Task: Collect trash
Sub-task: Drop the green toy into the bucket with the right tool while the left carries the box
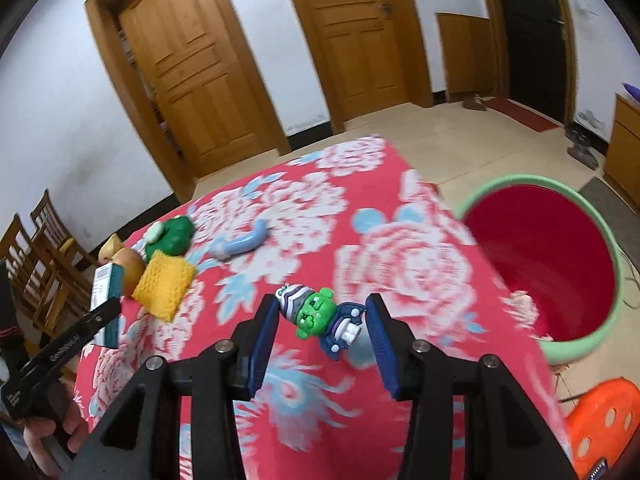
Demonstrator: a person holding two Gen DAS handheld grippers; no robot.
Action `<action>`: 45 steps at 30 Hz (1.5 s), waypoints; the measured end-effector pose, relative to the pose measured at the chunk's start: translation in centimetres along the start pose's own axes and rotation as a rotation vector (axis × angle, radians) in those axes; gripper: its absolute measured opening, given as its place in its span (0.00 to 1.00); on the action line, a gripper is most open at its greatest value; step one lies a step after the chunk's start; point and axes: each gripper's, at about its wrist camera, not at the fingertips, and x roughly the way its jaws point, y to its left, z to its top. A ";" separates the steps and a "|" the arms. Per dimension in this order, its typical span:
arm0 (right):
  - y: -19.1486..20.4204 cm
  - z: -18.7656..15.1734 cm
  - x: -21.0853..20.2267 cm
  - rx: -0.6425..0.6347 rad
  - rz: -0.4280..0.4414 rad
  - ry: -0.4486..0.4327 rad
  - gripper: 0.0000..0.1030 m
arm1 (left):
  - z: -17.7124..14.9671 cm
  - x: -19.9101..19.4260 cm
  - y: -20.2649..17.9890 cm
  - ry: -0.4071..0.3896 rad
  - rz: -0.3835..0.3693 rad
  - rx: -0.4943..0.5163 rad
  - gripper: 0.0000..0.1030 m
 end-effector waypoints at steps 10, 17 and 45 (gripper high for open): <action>-8.4 0.9 -2.9 0.159 -0.081 -0.066 0.47 | -0.5 -1.0 -5.0 0.022 -0.091 0.052 0.51; -13.3 1.4 -2.9 0.224 -0.132 -0.075 0.47 | -0.8 -1.0 -8.8 0.044 -0.133 0.097 0.51; -18.8 -1.2 -7.6 0.331 -0.163 -0.090 0.61 | -3.1 1.6 -26.7 0.156 -0.349 0.418 0.51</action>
